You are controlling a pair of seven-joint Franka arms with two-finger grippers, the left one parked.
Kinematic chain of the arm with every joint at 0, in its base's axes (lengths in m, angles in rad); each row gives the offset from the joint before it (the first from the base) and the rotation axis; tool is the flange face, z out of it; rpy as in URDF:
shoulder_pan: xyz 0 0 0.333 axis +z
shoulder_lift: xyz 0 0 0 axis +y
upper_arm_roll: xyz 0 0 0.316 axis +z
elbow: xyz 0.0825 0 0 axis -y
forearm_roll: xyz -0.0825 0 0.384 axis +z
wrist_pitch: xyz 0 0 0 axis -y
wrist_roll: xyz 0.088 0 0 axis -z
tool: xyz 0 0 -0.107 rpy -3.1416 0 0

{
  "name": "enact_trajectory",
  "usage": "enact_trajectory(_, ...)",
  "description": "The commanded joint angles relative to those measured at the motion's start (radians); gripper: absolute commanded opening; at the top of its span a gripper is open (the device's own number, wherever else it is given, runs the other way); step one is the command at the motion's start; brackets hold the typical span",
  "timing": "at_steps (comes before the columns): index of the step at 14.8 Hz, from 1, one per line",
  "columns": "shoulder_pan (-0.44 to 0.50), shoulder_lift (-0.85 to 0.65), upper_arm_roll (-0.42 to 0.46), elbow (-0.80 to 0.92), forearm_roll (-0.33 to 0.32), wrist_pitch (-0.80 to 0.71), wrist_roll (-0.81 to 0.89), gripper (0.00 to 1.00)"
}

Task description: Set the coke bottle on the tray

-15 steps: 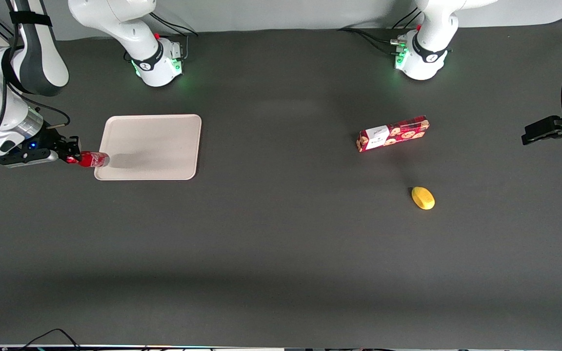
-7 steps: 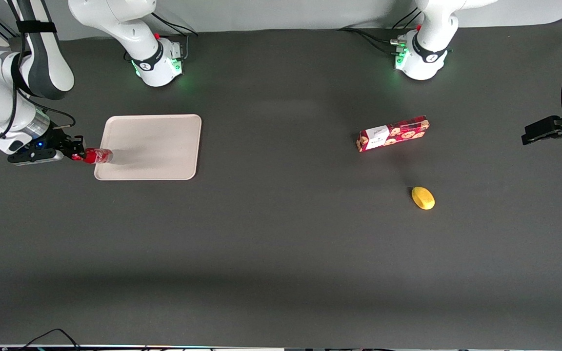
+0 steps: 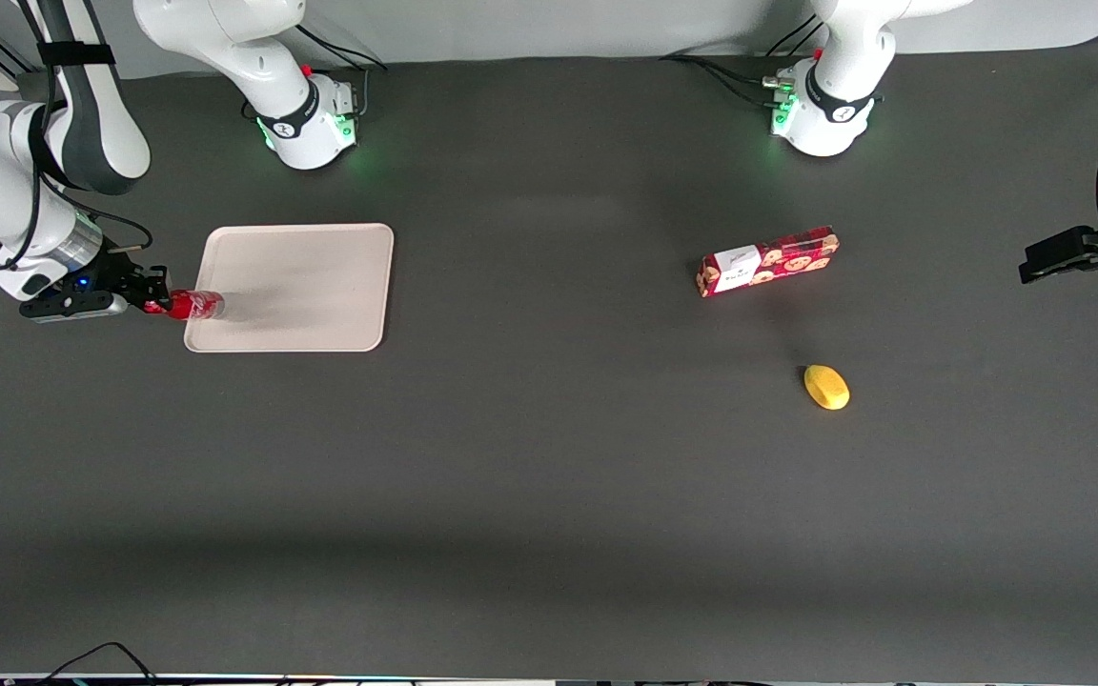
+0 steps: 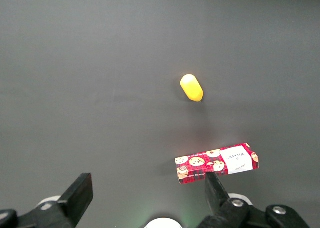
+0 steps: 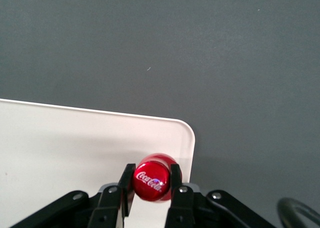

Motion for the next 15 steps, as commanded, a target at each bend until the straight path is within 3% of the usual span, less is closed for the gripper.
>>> enact_trajectory(1,0.002,-0.093,0.006,-0.019,-0.013,0.015,0.058,0.0)
enact_trajectory(8,-0.008,-0.169,0.006,-0.123,-0.024,0.082,0.13,0.0)
enact_trajectory(11,-0.01,-0.175,0.003,-0.138,-0.143,0.102,0.202,0.0)
enact_trajectory(15,-0.012,-0.175,0.001,-0.154,-0.152,0.131,0.218,0.0)
